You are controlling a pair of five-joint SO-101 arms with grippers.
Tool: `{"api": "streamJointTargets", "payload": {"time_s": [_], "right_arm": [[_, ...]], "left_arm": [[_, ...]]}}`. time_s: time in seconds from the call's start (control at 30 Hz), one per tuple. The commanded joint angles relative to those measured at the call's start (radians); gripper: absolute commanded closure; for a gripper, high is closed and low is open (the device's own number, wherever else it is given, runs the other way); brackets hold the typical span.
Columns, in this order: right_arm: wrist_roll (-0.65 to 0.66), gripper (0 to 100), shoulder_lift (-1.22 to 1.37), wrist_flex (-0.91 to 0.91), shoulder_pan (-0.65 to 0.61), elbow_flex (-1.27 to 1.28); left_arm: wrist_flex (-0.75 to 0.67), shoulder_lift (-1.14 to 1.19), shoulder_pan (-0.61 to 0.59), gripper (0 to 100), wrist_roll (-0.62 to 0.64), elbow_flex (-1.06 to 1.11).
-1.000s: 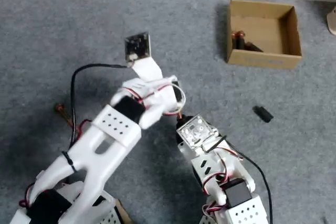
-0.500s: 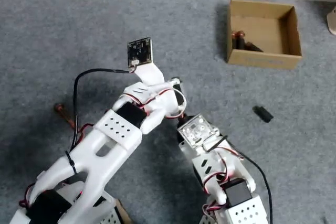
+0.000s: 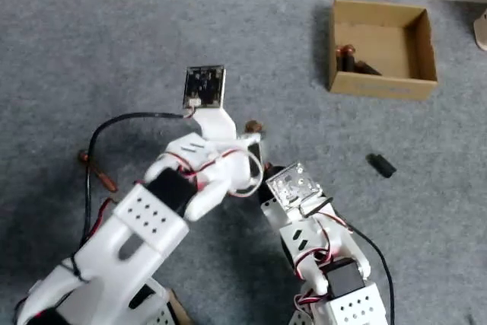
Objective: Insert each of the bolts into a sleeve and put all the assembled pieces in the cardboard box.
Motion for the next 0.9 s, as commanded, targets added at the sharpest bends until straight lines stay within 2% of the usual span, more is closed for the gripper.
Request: {"api": "streamJointTargets", "payload": {"time_s": [0.0,0.17,0.5,0.73,0.87], "right_arm": [[-0.018,99.4,-0.016,-0.042,0.042,-0.021],[-0.02,99.4,-0.016,-0.042,0.044,-0.022],[-0.023,99.4,-0.018,-0.044,0.154,-0.133],[-0.143,99.4,-0.018,-0.079,0.151,-0.196],[-0.138,99.4,-0.016,-0.125,0.113,-0.203]], "left_arm": [[-0.06,-0.005,0.022,99,-0.054,0.114],[-0.095,-0.005,0.022,99,-0.146,0.194],[-0.094,-0.005,0.016,99,-0.146,0.257],[-0.058,-0.004,0.008,99,-0.146,0.225],[-0.057,-0.004,-0.041,99,-0.146,0.16]]}}
